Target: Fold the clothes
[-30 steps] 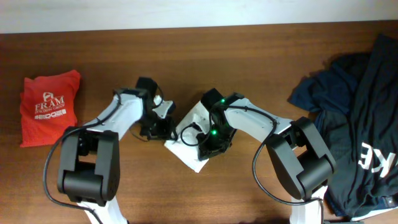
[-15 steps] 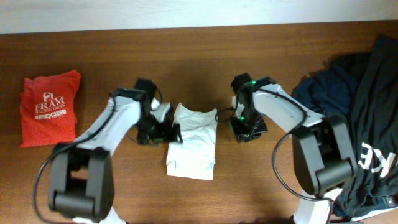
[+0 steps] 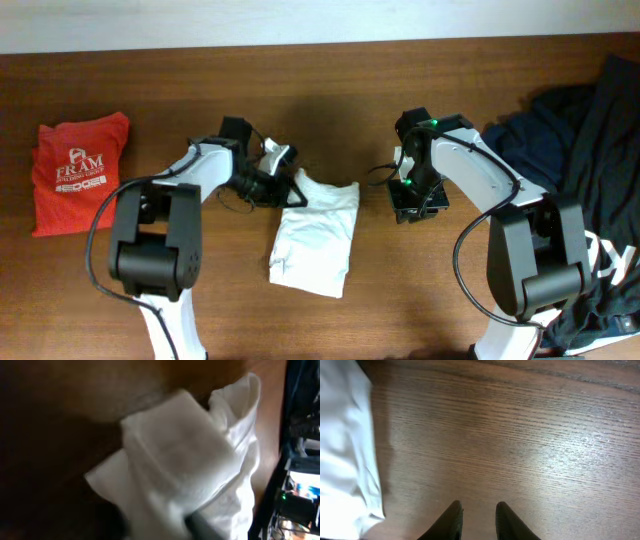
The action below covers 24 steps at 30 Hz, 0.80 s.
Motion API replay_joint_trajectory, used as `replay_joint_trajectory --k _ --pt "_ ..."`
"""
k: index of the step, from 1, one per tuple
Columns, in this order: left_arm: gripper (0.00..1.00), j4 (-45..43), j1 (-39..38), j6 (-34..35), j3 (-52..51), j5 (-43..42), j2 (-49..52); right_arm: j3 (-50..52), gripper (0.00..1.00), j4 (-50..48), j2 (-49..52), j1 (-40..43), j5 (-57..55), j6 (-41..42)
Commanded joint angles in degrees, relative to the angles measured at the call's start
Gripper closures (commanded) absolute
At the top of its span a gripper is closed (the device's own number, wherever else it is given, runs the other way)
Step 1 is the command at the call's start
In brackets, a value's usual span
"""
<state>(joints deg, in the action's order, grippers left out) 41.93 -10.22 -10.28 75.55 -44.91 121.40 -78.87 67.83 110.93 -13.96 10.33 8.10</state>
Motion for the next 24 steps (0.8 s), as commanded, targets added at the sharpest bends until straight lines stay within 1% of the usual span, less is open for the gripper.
replay_joint_trajectory --k 1,2,5,6,8,9,11,14,17,19,21,23,24 --pt "0.98 0.0 -0.6 -1.6 -0.5 -0.5 1.7 -0.7 0.74 0.3 -1.1 0.2 -0.7 -0.3" --pt "0.99 0.1 0.4 -1.6 0.2 1.7 1.7 -0.7 0.74 0.4 -1.1 0.2 -0.7 -0.3" --pt "0.99 2.4 3.4 -1.6 4.6 1.7 0.9 -0.7 0.74 0.4 -1.1 0.2 -0.7 -0.3" --pt "1.00 3.9 5.6 -1.6 7.6 4.0 -1.2 -0.7 0.73 0.4 -1.1 0.2 -0.7 -0.3" --pt "0.99 5.6 9.1 -1.6 11.2 11.8 -5.4 -0.7 0.73 0.4 -1.1 0.2 -0.7 -0.3" --pt "0.99 6.6 10.8 -1.6 12.6 17.1 -7.8 -0.7 0.73 0.4 -1.1 0.2 -0.7 -0.3" --pt "1.00 7.9 16.3 -1.6 13.7 28.5 -15.9 -0.7 0.73 0.4 -1.1 0.2 -0.7 -0.3" --pt "0.99 8.1 22.5 -1.6 13.7 38.9 -22.9 -0.7 0.73 0.4 -1.1 0.2 -0.7 -0.3" --pt "1.00 8.0 27.8 -1.7 13.7 49.5 -25.4 -0.7 0.73 0.4 -1.1 0.2 -0.7 -0.3" --pt "0.99 7.0 30.8 -2.3 13.6 49.9 -25.4 -0.7 0.73 0.4 -1.1 0.2 -0.7 -0.3" --pt "0.99 3.5 33.8 -2.3 13.6 49.9 -25.2 -0.7 0.73 0.4 -1.1 0.2 -0.7 -0.3" --pt "0.99 0.5 36.2 -4.8 13.6 49.8 -24.2 -0.7 0.73 0.5 -1.1 0.2 -0.7 -0.3" --pt "1.00 -1.0 36.8 -4.8 13.6 49.2 -23.1 -0.7 0.73 0.7 -1.1 0.2 -0.7 -0.3"
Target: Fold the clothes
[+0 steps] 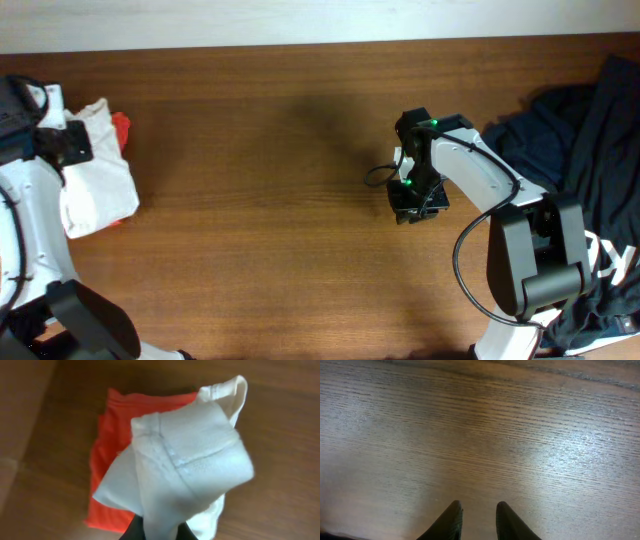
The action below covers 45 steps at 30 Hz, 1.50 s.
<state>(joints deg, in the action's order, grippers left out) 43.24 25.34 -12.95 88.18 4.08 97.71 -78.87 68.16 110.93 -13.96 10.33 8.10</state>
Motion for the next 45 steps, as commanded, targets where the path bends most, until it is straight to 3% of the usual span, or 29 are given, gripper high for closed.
replay_joint_trajectory --k 1,6,8,9,11,12,14,18,21,23,26,29,31,33,34,37,40,43,45 --pt "0.99 -4.3 1.7 -2.2 1.0 0.2 2.0 -0.7 0.73 0.6 -1.1 0.2 -0.7 -0.3" --pt "0.99 -14.1 3.9 -2.1 1.0 0.2 11.2 -0.7 0.73 1.7 -1.1 0.2 -0.7 -0.3" --pt "0.93 -17.2 4.7 -2.1 1.0 0.3 12.5 -0.7 0.73 1.9 -1.1 0.2 -0.7 -0.3" --pt "0.49 -19.6 5.5 -2.1 1.0 0.2 12.9 -0.7 0.73 2.0 -1.1 0.2 -0.7 -0.3" --pt "0.07 -21.4 6.7 -2.1 1.9 0.2 12.8 -0.7 0.73 2.0 -1.1 0.2 -0.7 -0.3" --pt "0.02 -20.4 6.7 -2.1 4.2 0.2 12.6 -0.7 0.72 1.9 -1.1 0.2 -0.7 -0.3" --pt "0.01 -16.3 5.0 -2.0 10.0 -4.3 11.8 -0.7 0.72 1.6 -1.1 0.2 -0.7 -0.3" --pt "0.01 -8.0 -8.3 0.8 13.9 -10.8 11.6 -0.7 0.43 -0.7 -1.1 0.5 4.7 -0.3" --pt "0.01 7.6 -22.5 3.0 13.9 -10.7 11.6 -1.9 0.31 -1.2 -1.1 5.9 7.8 -0.9" --pt "0.01 19.6 -26.1 11.5 13.9 -10.8 11.6 -4.5 0.29 3.9 -1.1 10.3 8.4 -4.7" --pt "0.01 43.5 -26.9 13.0 13.9 -12.4 11.6 -6.6 0.31 16.3 -1.1 15.7 8.4 -6.7" --pt "0.01 51.6 -27.0 13.0 13.9 -12.5 10.7 -6.3 0.34 21.8 -4.5 16.3 8.6 -10.0" --pt "0.01 51.2 -27.1 13.0 11.2 -12.4 5.3 -4.7 0.26 20.9 -12.0 16.3 8.5 -9.6" --pt "0.01 42.6 -27.1 13.4 2.7 -12.4 -8.6 -1.0 0.01 16.3 -21.5 16.3 8.5 -9.1" --pt "0.01 39.4 -27.1 13.7 -0.7 -12.2 -13.5 1.4 0.01 13.8 -26.5 16.3 8.2 -7.7" --pt "0.01 19.9 -27.1 14.1 -22.6 -10.5 -45.8 12.5 0.01 2.3 -45.9 16.3 3.4 -3.1" --pt "0.01 12.8 -27.1 14.0 -33.9 -10.1 -63.6 21.4 0.01 -4.2 -61.9 16.3 1.9 -3.1" --pt "0.01 12.5 -27.1 14.1 -38.5 -10.3 -71.4 22.6 0.01 -4.1 -69.5 16.3 0.1 -3.1" --pt "0.01 12.6 -27.1 14.0 -38.5 -10.3 -71.5 22.6 0.01 -4.1 -70.5 16.3 0.1 -3.1"
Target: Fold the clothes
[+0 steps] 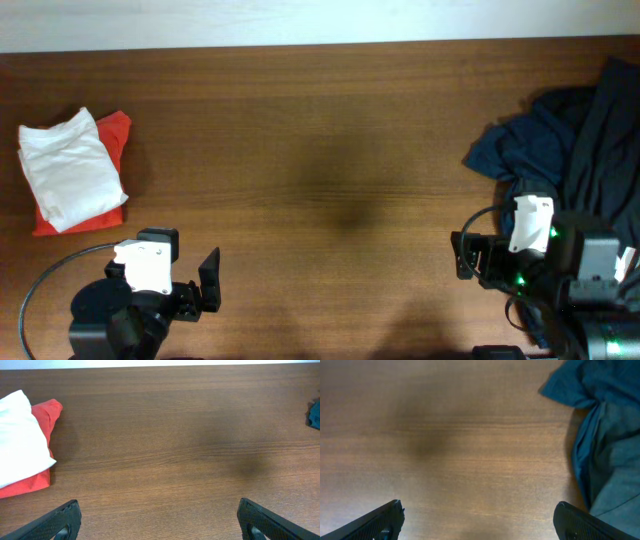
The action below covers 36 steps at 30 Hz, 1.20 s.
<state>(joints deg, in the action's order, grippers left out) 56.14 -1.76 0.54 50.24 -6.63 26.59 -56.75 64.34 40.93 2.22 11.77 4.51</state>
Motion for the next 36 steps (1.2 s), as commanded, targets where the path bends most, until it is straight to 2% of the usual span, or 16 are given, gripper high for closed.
replay_joint_trajectory --k 1,7,10,11,14,17,20,22,24,26,36 --pt "0.01 -0.3 0.0 0.6 -0.6 0.4 -0.4 0.5 0.01 -0.3 -0.3 0.2 -1.3 0.4" --pt "0.01 -0.3 0.0 0.6 -0.6 0.4 -0.4 0.5 0.01 -0.3 0.3 0.1 -1.3 0.4" --pt "0.01 -0.3 0.0 0.6 -0.6 0.4 -0.4 1.6 0.01 -1.4 -3.7 -0.4 -4.7 -0.2" --pt "0.01 -0.3 0.0 0.6 -0.6 0.4 -0.4 4.0 0.01 -4.9 -6.5 -0.4 -4.8 -1.2" --pt "0.01 -0.3 0.0 0.5 -0.6 0.4 -0.4 23.0 0.01 -26.4 -21.3 -0.4 -4.4 -1.7" --pt "0.01 -0.3 0.0 0.5 -0.6 0.4 -0.4 39.5 0.01 -42.3 -34.6 -0.4 -4.3 -1.7" --pt "0.01 -0.3 0.0 0.5 -0.6 0.4 -0.4 49.4 0.01 -54.4 -40.7 -0.4 -6.0 -1.7" --pt "0.01 -0.3 0.0 0.6 -0.6 0.4 -0.4 53.3 0.01 -62.3 -40.7 -0.4 -6.7 -1.7" --pt "0.01 -0.3 0.0 0.6 -0.6 0.4 -0.4 56.4 0.01 -63.8 -40.7 -0.4 -6.7 -1.7" --pt "0.01 -0.3 0.0 0.5 -0.6 0.4 -0.4 56.4 0.01 -60.2 -40.7 -0.4 -7.0 -4.4" --pt "0.01 -0.3 0.0 0.6 -0.6 0.4 -0.4 56.4 0.01 -60.2 -40.7 -0.4 -7.3 -4.7"
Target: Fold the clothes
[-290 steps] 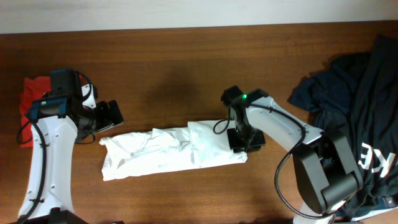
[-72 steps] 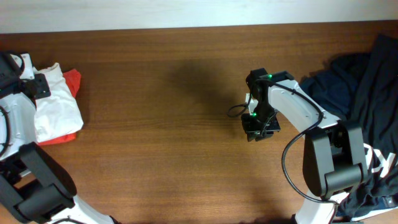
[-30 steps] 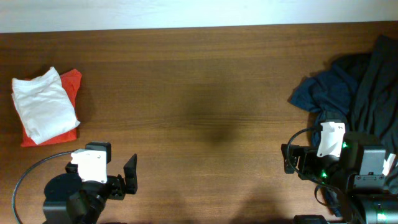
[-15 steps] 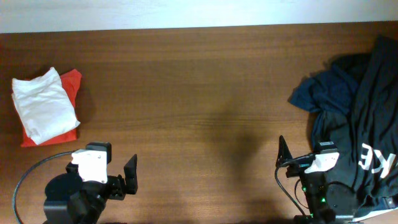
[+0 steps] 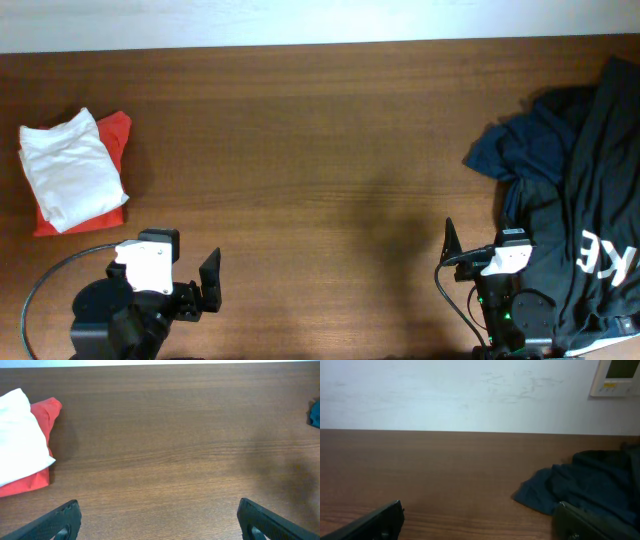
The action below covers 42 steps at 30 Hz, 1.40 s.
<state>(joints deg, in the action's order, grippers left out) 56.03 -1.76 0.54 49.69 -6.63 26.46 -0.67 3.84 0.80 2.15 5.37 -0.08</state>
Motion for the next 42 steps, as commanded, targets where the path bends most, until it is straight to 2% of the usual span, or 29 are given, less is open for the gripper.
replay_joint_trajectory --k 1,7,9,12,13,17,20,21,23,42 --pt "0.01 -0.2 0.0 0.5 0.0 0.4 -0.3 0.3 0.01 0.3 -0.6 -0.4 -0.9 -0.1" --pt "0.01 0.0 0.0 0.5 -0.2 0.4 -0.5 0.3 0.01 0.3 -0.6 -0.4 -0.9 -0.1" --pt "0.01 1.6 0.0 -1.9 -0.3 3.6 -1.1 0.3 0.01 0.3 -0.6 -0.4 -0.9 -0.1" --pt "0.01 -0.7 0.0 -1.9 -8.2 4.1 -7.4 0.3 0.02 0.3 -0.6 -0.3 -0.9 -0.1" --pt "0.01 -3.7 0.0 -1.8 -13.3 4.1 -10.8 0.3 0.01 0.3 -0.6 -0.4 -0.9 -0.1" --pt "0.01 -24.8 0.0 -0.9 -33.6 3.9 -24.9 0.3 0.01 0.3 -0.6 -0.4 -0.9 -0.1" --pt "0.01 -44.7 0.0 -0.9 -44.3 3.9 -26.2 0.3 0.01 0.3 -0.6 -0.3 -0.9 -0.1" --pt "0.01 -53.9 0.0 -0.8 -49.2 3.8 -26.2 0.3 0.01 0.3 -0.6 -0.3 -0.9 -0.1" --pt "0.01 -51.5 0.2 -0.3 -49.2 4.3 -26.2 0.3 0.01 0.3 -0.6 -0.3 -0.9 -0.1" --pt "0.01 -51.5 0.2 -0.3 -49.2 4.3 -26.1 0.3 0.01 0.3 -0.6 -0.4 -0.9 -0.1"
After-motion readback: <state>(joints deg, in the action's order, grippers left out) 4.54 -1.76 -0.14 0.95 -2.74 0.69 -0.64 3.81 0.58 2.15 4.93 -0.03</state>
